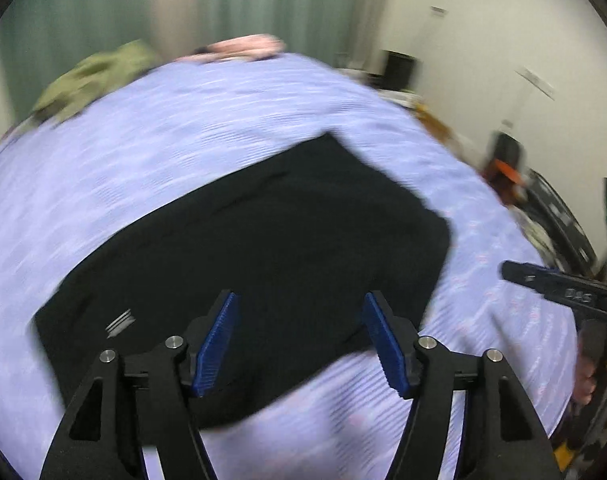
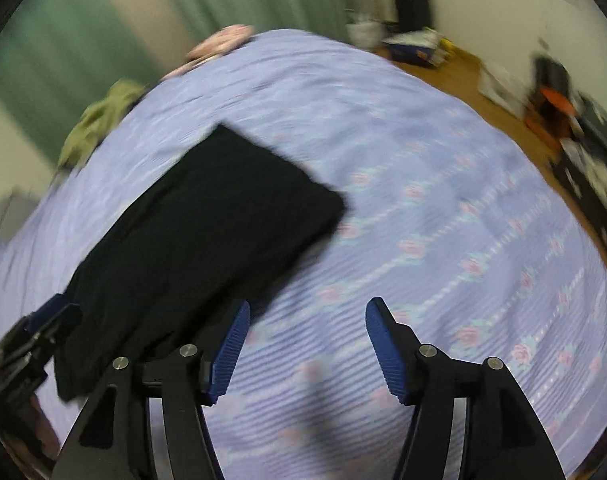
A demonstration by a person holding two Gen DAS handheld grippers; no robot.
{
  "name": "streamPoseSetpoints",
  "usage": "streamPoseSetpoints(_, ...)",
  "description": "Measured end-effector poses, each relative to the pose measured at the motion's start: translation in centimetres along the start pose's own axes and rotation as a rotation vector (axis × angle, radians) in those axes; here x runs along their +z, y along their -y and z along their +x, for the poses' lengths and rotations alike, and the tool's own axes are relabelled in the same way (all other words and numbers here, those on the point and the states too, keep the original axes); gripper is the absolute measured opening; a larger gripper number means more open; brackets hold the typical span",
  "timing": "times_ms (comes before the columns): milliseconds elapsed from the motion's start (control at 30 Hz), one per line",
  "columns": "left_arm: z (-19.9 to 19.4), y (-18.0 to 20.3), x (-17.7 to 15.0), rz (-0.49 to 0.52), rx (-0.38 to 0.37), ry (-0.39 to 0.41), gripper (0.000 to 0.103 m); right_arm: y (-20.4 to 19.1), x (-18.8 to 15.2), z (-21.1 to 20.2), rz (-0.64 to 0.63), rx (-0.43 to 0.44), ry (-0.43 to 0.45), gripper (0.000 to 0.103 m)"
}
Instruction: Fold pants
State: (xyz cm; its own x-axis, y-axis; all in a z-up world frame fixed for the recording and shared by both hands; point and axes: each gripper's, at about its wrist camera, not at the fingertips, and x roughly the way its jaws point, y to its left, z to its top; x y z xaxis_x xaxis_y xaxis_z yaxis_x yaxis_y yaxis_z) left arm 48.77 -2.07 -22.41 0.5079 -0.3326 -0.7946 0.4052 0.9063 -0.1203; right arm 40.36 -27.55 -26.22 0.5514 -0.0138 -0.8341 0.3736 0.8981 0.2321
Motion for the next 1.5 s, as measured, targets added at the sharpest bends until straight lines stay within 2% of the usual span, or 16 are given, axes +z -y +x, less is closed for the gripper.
streamPoseSetpoints(133, -3.3, -7.0, -3.6, -0.169, 0.142, -0.017, 0.066, -6.2, -0.5, -0.8, -0.165, 0.074, -0.014, 0.072)
streamPoseSetpoints(200, -4.4, -9.9, -5.4, -0.243, 0.174, -0.011, 0.067, -10.1, -1.2, -0.8, -0.268, 0.111, -0.026, 0.072)
streamPoseSetpoints(333, -5.0, -15.6, -7.8, -0.388, 0.167, -0.003, 0.07, -17.3, -2.5, 0.0, -0.453, 0.175, -0.041, 0.072)
streamPoseSetpoints(500, -3.2, -21.2, -9.3, -0.557, 0.079, 0.013, 0.069, -23.2, -3.7, 1.7, -0.567, 0.258, -0.09, 0.072)
streamPoseSetpoints(600, -1.0, -23.7, -9.5, -0.64, 0.015, 0.016, 0.069, -25.1, -4.1, 2.9, -0.602, 0.267, -0.092, 0.072)
streamPoseSetpoints(667, 0.7, -24.5, -9.0, -0.662, -0.026, 0.01, 0.069, -25.9, -4.4, 3.8, -0.61, 0.263, -0.101, 0.072)
streamPoseSetpoints(900, 5.8, -26.9, -8.7, -0.676, -0.029, -0.053, 0.068, -26.6, -4.3, 5.8, -0.54, 0.258, -0.145, 0.072)
streamPoseSetpoints(1033, 7.1, -26.9, -8.7, -0.684, -0.091, -0.049, 0.069, -26.8, -4.8, 6.6, -0.529, 0.259, -0.164, 0.072)
streamPoseSetpoints(1067, 7.2, -27.0, -8.7, -0.685, -0.103, -0.05, 0.067, -26.9, -4.8, 6.7, -0.528, 0.259, -0.167, 0.072)
streamPoseSetpoints(1133, 6.7, -27.2, -8.4, -0.7, -0.128, -0.039, 0.052, -26.9, -5.0, 6.8, -0.532, 0.256, -0.172, 0.072)
streamPoseSetpoints(1167, 6.4, -27.4, -8.3, -0.707, -0.152, -0.023, 0.048, -27.0, -5.0, 6.8, -0.533, 0.256, -0.171, 0.072)
streamPoseSetpoints(1233, 4.5, -27.8, -8.4, -0.733, -0.241, 0.046, 0.036, -27.0, -5.0, 6.7, -0.532, 0.253, -0.168, 0.072)
streamPoseSetpoints(1300, 3.6, -27.8, -8.5, -0.741, -0.308, 0.089, 0.034, -27.2, -4.9, 6.5, -0.527, 0.262, -0.16, 0.072)
streamPoseSetpoints(1333, 3.8, -27.7, -8.7, -0.752, -0.327, 0.082, 0.034, -27.3, -4.9, 6.4, -0.525, 0.269, -0.157, 0.072)
streamPoseSetpoints(1500, 6.5, -28.3, -9.1, -0.822, -0.349, 0.033, 0.036, -28.5, -5.1, 6.1, -0.535, 0.306, -0.149, 0.072)
